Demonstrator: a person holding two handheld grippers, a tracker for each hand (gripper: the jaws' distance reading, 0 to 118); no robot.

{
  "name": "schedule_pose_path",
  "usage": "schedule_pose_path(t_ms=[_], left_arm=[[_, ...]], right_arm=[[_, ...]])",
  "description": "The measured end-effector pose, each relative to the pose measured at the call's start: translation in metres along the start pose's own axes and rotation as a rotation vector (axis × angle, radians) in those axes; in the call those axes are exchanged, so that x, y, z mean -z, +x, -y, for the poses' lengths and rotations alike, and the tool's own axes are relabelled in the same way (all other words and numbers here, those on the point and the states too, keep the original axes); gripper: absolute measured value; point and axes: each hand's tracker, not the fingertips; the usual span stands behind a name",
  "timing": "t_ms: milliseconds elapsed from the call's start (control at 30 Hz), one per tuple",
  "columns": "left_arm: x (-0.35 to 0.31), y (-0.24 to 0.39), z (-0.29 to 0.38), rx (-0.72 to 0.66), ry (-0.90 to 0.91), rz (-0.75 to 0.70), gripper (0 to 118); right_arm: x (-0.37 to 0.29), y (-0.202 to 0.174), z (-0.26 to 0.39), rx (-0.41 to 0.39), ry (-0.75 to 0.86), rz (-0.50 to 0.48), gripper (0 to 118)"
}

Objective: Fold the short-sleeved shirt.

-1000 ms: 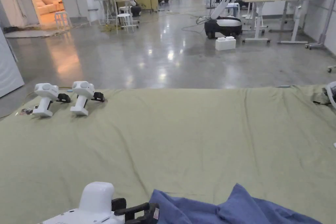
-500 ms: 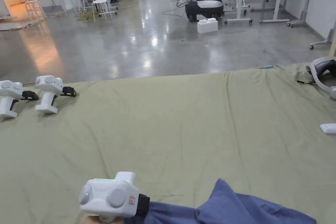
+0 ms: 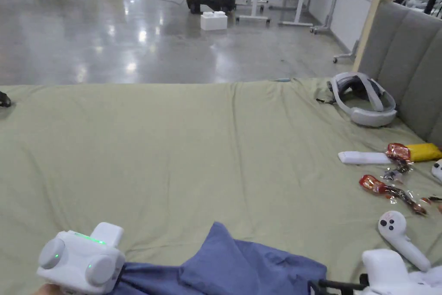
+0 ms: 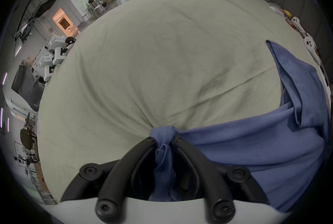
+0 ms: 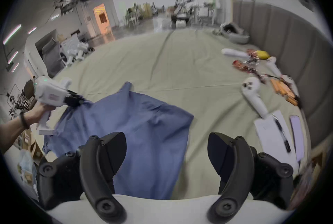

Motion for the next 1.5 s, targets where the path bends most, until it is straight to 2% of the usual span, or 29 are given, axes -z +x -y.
schedule_pose_path(t_ms=[167,267,300,333,367,400,433,467,500,567,633,767,867,1067,1167,1300,1500], left_arm=[[0.001,-0.004,-0.005,-0.001,-0.009,-0.003,15],[0.002,-0.008,-0.005,-0.014,-0.007,0.014,15],[0.001,-0.009,-0.005,-0.016,-0.005,0.017,15],[0.001,-0.010,-0.004,-0.018,0.000,0.017,15],[0.002,-0.010,-0.004,-0.022,0.002,0.018,15],[0.001,-0.009,-0.003,-0.024,0.006,0.017,15],[0.001,-0.008,-0.001,-0.025,0.011,0.014,15],[-0.001,-0.009,0.001,-0.027,0.020,0.014,15],[-0.005,-0.013,0.002,-0.036,0.030,0.022,14],[-0.028,-0.029,0.007,-0.108,0.071,0.082,14],[-0.063,-0.049,0.022,-0.231,0.184,0.153,13],[-0.169,-0.088,0.065,-0.268,0.414,0.249,13],[-0.249,-0.107,0.094,-0.275,0.590,0.228,13],[-0.368,-0.132,0.131,-0.325,0.815,0.147,13],[-0.413,-0.140,0.143,-0.345,0.915,0.095,13],[-0.456,-0.152,0.150,-0.370,1.016,0.049,12],[-0.492,-0.176,0.155,-0.414,1.078,-0.009,13]], right_arm=[[0.105,0.039,-0.027,-0.035,-0.171,0.064,99],[0.135,0.038,-0.022,-0.102,-0.264,0.071,100],[0.133,0.035,-0.020,-0.091,-0.231,0.073,89],[0.126,0.028,-0.020,-0.137,-0.203,0.096,67],[0.119,0.020,-0.018,-0.185,-0.172,0.080,32],[0.113,0.013,-0.016,-0.209,-0.147,0.058,4],[0.110,0.006,-0.013,-0.230,-0.144,0.039,4],[0.112,-0.006,-0.010,-0.274,-0.169,0.077,4],[0.114,-0.010,-0.008,-0.285,-0.183,0.072,4],[0.097,-0.014,-0.015,-0.210,-0.162,0.078,4],[0.065,-0.013,-0.020,-0.114,-0.072,0.026,4],[-0.016,-0.011,-0.036,-0.068,0.120,-0.011,4],[-0.082,-0.013,-0.051,-0.029,0.286,0.010,4],[-0.190,-0.025,-0.083,-0.015,0.524,0.008,4],[-0.228,-0.033,-0.102,-0.030,0.616,0.040,4],[-0.265,-0.046,-0.127,-0.025,0.693,0.039,4],[-0.305,-0.067,-0.160,-0.048,0.797,0.091,4]])
